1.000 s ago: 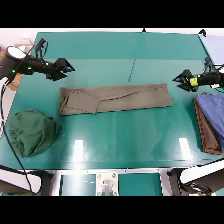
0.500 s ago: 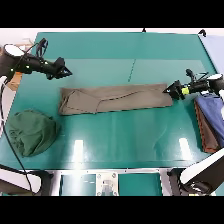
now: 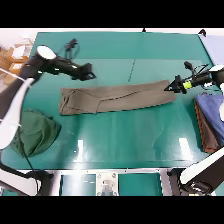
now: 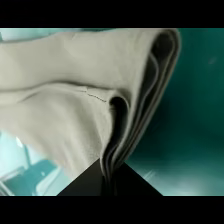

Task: Fold the shirts.

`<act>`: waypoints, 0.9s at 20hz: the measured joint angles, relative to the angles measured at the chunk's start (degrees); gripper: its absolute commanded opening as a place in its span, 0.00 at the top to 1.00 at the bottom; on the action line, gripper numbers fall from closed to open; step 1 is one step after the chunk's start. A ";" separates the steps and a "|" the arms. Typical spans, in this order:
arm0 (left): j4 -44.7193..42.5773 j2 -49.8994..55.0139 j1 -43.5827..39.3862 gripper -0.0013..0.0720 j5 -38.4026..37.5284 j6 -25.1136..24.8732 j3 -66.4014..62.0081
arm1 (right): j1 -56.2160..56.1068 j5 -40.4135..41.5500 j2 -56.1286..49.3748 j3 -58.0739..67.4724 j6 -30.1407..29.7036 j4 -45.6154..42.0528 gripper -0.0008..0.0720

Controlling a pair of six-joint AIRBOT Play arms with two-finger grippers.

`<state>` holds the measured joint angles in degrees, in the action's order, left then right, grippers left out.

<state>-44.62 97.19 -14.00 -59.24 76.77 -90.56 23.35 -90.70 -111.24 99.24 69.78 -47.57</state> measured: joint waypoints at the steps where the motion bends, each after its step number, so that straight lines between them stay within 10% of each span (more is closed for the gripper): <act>1: -0.24 0.87 -2.75 0.94 2.01 -0.17 0.00 | 0.00 -1.36 1.99 0.22 0.07 0.13 0.97; 9: 4.76 15.45 -19.19 0.94 13.29 -0.66 -4.83 | -0.13 -8.72 17.97 0.76 0.76 0.68 0.97; 18: 8.68 23.34 -21.27 0.94 9.46 -0.37 -15.52 | -0.37 -9.86 23.98 2.54 3.21 2.08 0.97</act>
<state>-35.94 120.53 -35.27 -49.78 76.40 -106.08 22.98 -100.55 -87.26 101.78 72.99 -45.50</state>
